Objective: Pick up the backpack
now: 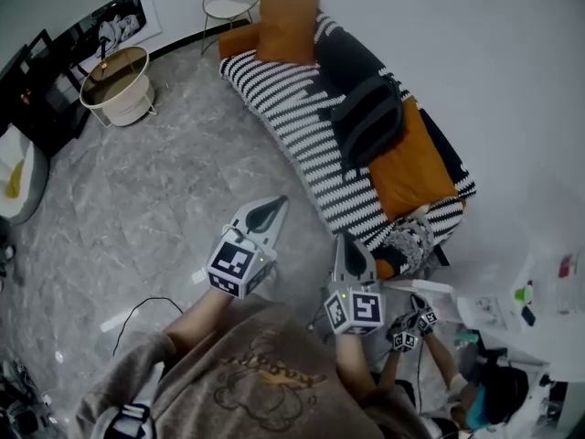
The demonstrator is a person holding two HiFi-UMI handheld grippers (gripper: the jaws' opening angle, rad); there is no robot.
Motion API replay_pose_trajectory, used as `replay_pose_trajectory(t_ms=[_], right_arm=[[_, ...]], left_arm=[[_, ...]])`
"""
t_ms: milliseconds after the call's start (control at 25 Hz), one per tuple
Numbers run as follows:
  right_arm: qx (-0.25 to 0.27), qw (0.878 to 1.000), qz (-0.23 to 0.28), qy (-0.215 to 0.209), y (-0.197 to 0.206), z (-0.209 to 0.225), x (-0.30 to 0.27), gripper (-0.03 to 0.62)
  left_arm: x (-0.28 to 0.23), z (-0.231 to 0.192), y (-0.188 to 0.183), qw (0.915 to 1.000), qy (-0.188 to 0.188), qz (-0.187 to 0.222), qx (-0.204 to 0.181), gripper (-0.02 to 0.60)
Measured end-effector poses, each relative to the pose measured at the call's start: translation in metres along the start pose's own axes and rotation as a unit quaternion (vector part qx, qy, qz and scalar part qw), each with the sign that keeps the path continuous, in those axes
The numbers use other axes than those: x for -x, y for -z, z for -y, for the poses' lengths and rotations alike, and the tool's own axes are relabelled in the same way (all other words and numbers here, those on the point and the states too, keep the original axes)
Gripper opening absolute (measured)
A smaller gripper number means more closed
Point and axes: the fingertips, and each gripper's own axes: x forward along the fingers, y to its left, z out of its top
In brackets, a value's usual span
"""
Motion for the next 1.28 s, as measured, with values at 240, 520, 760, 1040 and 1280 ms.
replay_pose_trajectory(t_ms=[240, 520, 760, 1040, 1280], right_arm=[[0.001, 1.000, -0.004, 0.007, -0.018, 0.011, -0.057, 0.006], [0.001, 1.000, 0.006, 0.030, -0.038, 0.028, -0.120, 0.006], [0.003, 0.999, 0.010, 0.046, -0.045, 0.036, -0.159, 0.006], [0.004, 0.998, -0.002, 0.058, -0.048, 0.049, -0.189, 0.006], [0.007, 0.998, 0.001, 0.066, -0.049, 0.069, -0.215, 0.006]], left_arm=[[-0.048, -0.040, -0.012, 0.9999, 0.009, -0.005, 0.001, 0.000], [-0.100, -0.082, -0.023, 0.9993, 0.035, -0.010, -0.008, 0.000], [-0.135, -0.110, -0.031, 0.9983, 0.056, -0.011, -0.013, 0.000], [-0.165, -0.131, -0.033, 0.9976, 0.065, -0.021, -0.005, 0.000], [-0.197, -0.145, -0.034, 0.9973, 0.071, -0.015, -0.007, 0.000]])
